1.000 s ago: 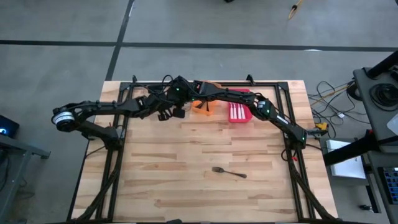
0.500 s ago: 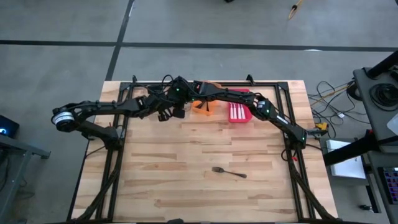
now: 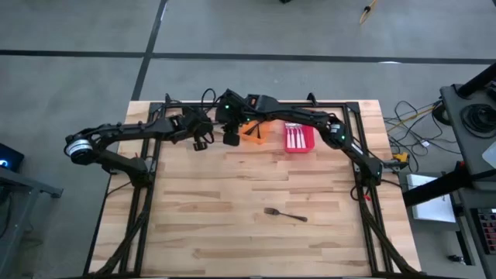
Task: Sort silverware by color (type)
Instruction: Put the gold fork into the transparent bin, then put the black fork into the orange bin
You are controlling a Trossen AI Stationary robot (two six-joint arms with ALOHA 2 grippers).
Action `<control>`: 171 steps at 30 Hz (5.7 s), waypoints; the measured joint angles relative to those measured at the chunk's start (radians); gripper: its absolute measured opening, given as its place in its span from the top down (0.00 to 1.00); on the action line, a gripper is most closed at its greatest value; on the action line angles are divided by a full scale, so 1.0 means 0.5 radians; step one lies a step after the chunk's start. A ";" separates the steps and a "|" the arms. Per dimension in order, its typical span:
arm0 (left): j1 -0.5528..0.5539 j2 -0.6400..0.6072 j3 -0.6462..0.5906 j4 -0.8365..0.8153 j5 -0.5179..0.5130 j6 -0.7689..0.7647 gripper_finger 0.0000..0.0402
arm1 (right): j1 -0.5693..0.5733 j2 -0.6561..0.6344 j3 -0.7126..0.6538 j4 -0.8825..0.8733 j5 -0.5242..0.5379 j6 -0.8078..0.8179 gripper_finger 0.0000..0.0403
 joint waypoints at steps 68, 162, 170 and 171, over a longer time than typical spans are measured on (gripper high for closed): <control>0.117 -0.403 0.183 -0.386 0.530 -0.379 0.76 | 0.037 -0.316 0.002 -0.689 -0.001 0.227 0.71; 0.074 -0.723 -0.294 0.609 0.382 -0.452 0.80 | 0.384 -1.307 -2.012 0.591 -0.113 1.175 0.84; 0.060 -0.724 -0.294 0.612 0.382 -0.621 0.80 | 0.539 -1.306 -2.007 0.429 -0.439 1.515 0.84; 0.051 -0.724 -0.294 0.612 0.382 -0.644 0.80 | 0.567 -1.305 -2.007 0.413 -0.442 1.530 0.84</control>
